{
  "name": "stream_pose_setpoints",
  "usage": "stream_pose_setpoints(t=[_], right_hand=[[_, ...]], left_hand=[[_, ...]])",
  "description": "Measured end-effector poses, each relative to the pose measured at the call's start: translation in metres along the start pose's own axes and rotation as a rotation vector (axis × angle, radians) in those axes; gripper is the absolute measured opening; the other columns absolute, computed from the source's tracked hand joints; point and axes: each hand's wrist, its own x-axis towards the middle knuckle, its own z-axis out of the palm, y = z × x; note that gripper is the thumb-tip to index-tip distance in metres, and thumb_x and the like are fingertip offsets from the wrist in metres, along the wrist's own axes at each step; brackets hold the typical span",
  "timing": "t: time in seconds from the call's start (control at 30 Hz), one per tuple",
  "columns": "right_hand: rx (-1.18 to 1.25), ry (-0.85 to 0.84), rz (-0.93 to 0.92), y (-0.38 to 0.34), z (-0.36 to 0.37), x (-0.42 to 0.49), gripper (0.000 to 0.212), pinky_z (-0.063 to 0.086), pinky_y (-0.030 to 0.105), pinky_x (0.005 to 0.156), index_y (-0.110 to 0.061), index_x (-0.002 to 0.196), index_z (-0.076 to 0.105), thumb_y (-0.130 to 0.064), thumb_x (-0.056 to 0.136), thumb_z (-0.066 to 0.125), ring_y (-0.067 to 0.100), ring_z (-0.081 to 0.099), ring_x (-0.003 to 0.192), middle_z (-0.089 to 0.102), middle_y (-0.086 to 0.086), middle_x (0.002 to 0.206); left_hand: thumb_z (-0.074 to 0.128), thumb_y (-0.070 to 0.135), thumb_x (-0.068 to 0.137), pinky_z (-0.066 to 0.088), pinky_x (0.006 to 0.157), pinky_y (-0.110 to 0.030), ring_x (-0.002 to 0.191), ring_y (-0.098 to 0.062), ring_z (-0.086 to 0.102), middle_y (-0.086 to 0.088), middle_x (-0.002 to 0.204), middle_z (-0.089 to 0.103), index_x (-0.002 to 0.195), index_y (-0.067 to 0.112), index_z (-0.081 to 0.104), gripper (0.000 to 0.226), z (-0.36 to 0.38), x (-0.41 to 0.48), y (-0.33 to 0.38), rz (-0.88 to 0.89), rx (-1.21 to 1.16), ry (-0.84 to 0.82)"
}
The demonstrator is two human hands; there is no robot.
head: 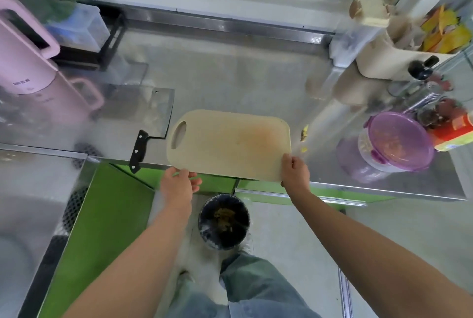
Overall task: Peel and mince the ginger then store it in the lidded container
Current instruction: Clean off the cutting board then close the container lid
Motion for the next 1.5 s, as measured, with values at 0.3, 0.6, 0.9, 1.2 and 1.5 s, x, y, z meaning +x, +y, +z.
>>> stream_pose_setpoints(t=[0.3, 0.6, 0.9, 1.2, 1.5], right_hand=[[-0.835, -0.114, -0.255, -0.026, -0.023, 0.034, 0.041, 0.042, 0.034, 0.069, -0.011, 0.121, 0.038, -0.041, 0.095, 0.050, 0.034, 0.062, 0.098, 0.064, 0.010, 0.101], [-0.797, -0.479, -0.828, -0.039, 0.032, 0.028, 0.062, 0.025, 0.038, 0.114, -0.015, 0.148, 0.028, -0.033, 0.095, 0.053, 0.024, 0.017, 0.144, 0.015, 0.007, 0.159], [-0.975, -0.519, -0.837, -0.031, 0.037, 0.034, 0.070, 0.017, 0.038, 0.116, -0.020, 0.153, 0.014, -0.042, 0.096, 0.048, 0.022, 0.004, 0.148, -0.002, 0.001, 0.162], [-0.819, -0.521, -0.781, -0.142, 0.089, 0.027, 0.028, 0.045, 0.034, 0.094, -0.017, 0.118, 0.062, -0.020, 0.095, 0.046, 0.024, 0.058, 0.110, 0.063, 0.004, 0.119], [-0.268, -0.748, -0.854, -0.330, 0.231, -0.068, 0.019, 0.048, 0.035, 0.086, -0.009, 0.104, 0.069, -0.010, 0.093, 0.053, 0.026, 0.066, 0.095, 0.071, 0.010, 0.099]], left_hand=[[0.046, 0.007, 0.096, 0.046, 0.038, -0.018, 0.055, -0.017, 0.057, -0.015, 0.087, 0.060, 0.103, -0.005, 0.054, 0.016, 0.023, 0.015, -0.004, -0.136, 0.100, 0.051], [0.046, 0.006, 0.096, 0.051, 0.052, -0.026, 0.064, -0.019, 0.062, -0.009, 0.090, 0.059, 0.133, 0.000, 0.040, 0.038, 0.023, 0.011, 0.000, -0.189, 0.060, -0.073], [0.048, 0.010, 0.096, 0.050, 0.058, -0.027, 0.063, -0.016, 0.056, -0.012, 0.098, 0.061, 0.109, 0.011, 0.049, 0.013, 0.007, 0.010, 0.002, -0.107, 0.269, -0.104], [0.050, 0.012, 0.097, 0.045, 0.055, -0.023, 0.065, -0.019, 0.057, -0.011, 0.083, 0.067, 0.102, 0.007, 0.060, 0.012, -0.050, 0.050, 0.063, 0.045, 0.315, -0.207], [0.050, 0.006, 0.096, 0.045, 0.054, -0.023, 0.058, -0.019, 0.056, -0.012, 0.078, 0.064, 0.093, 0.006, 0.061, 0.012, -0.188, 0.131, 0.212, 0.342, 0.266, -0.063]])
